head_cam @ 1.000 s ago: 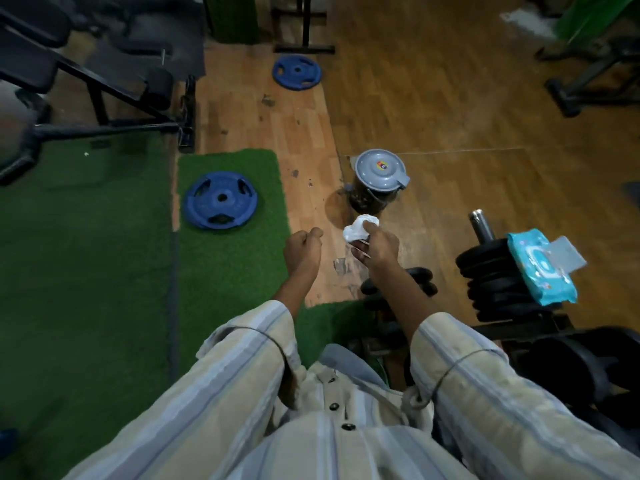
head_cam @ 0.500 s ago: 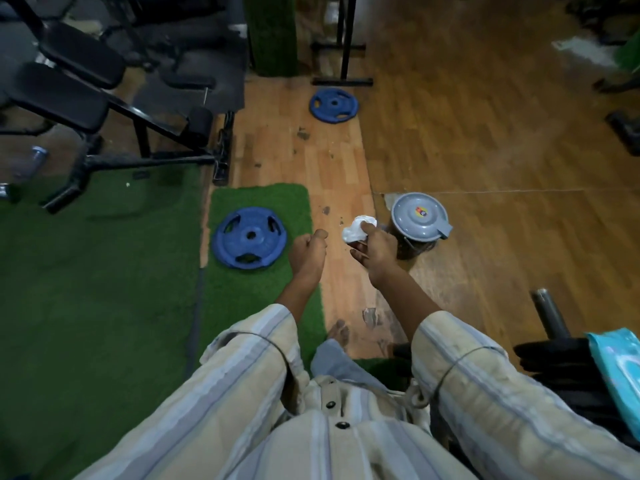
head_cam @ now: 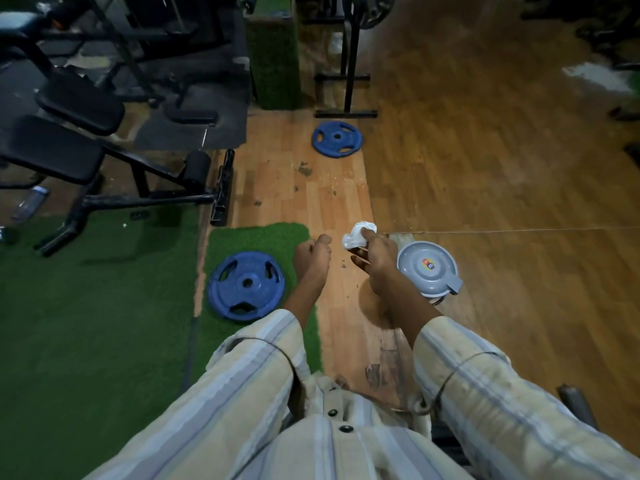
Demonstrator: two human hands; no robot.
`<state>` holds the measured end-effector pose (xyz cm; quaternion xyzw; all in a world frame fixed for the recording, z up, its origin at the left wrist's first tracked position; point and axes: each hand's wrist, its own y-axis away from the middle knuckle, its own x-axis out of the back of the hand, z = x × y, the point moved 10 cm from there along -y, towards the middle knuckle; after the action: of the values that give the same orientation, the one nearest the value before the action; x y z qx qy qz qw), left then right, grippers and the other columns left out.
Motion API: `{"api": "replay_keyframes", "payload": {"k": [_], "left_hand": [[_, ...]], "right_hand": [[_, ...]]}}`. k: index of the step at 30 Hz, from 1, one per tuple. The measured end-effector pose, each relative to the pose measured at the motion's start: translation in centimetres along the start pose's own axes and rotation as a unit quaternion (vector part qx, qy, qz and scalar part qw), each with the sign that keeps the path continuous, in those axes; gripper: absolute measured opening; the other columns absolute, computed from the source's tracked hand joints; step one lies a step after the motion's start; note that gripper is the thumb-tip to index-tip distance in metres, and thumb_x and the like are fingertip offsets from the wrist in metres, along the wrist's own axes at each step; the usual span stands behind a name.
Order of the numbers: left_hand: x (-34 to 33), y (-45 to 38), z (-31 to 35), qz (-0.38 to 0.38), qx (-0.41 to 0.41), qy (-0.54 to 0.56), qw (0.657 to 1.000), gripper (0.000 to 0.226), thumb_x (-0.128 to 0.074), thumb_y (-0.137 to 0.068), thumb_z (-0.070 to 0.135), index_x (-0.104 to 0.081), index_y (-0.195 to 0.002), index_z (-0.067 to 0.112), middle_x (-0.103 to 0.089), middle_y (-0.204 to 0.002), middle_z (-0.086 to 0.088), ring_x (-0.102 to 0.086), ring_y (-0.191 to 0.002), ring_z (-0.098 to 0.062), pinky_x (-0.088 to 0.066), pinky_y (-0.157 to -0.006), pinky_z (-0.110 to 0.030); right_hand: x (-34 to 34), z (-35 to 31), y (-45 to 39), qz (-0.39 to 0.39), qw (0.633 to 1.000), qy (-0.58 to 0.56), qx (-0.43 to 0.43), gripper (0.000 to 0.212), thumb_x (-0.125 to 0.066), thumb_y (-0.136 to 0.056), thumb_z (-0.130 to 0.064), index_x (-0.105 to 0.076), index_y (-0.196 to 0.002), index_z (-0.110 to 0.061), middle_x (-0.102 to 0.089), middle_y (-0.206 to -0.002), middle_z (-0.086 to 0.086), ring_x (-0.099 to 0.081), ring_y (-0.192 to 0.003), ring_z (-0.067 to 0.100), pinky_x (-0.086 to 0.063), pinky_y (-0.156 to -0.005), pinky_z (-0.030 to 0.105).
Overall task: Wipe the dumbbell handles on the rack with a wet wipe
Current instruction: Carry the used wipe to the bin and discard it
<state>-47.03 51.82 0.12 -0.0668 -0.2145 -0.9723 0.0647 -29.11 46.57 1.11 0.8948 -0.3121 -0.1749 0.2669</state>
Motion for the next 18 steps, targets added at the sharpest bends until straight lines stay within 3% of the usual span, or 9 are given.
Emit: {"api": "replay_keyframes", "payload": {"k": [5,10,13,18], "left_hand": [[-2.3,-4.4,1.2,0.001,0.01,-0.015,1.0,0.024,-0.066,-0.083,0.028,-0.064,-0.068,0.008,-0.057,-0.056,-0.003,-0.046,-0.048,-0.017,-0.037,-0.053,-0.027],[-5.4,-9.7,2.7,-0.017,0.028,-0.014,0.999,0.023,-0.068,-0.083,0.025,-0.063,-0.069,0.007,-0.056,-0.054,-0.004,-0.045,-0.043,-0.016,-0.037,-0.049,-0.024],[-8.1,-13.0,3.9,-0.042,0.032,-0.023,0.998,0.029,-0.066,-0.082,0.027,-0.065,-0.067,0.001,-0.057,-0.053,-0.004,-0.047,-0.043,-0.018,-0.04,-0.05,-0.026],[-12.9,-20.2,7.3,-0.091,0.025,-0.061,0.994,0.034,-0.066,-0.078,0.032,-0.067,-0.067,0.0,-0.058,-0.05,0.0,-0.049,-0.043,-0.018,-0.042,-0.053,-0.029]], "right_hand": [[-0.8,-2.1,-4.3,0.018,1.0,-0.007,-0.007,0.009,-0.064,-0.1,-0.023,-0.064,-0.099,-0.014,-0.07,-0.095,0.008,-0.071,-0.081,0.022,-0.06,-0.071,0.033],[-2.2,-4.2,-8.9,0.044,0.999,-0.019,-0.008,0.01,-0.064,-0.099,-0.023,-0.064,-0.092,-0.016,-0.07,-0.09,0.006,-0.071,-0.077,0.021,-0.059,-0.07,0.034],[-2.7,-5.1,-12.1,0.075,0.997,-0.024,-0.01,0.011,-0.065,-0.098,-0.023,-0.066,-0.1,-0.013,-0.07,-0.098,0.01,-0.072,-0.075,0.021,-0.058,-0.065,0.032],[-4.0,-8.4,-17.6,0.137,0.989,-0.053,-0.004,0.009,-0.067,-0.096,-0.024,-0.064,-0.092,-0.017,-0.071,-0.108,0.014,-0.074,-0.083,0.026,-0.058,-0.069,0.034]]}}
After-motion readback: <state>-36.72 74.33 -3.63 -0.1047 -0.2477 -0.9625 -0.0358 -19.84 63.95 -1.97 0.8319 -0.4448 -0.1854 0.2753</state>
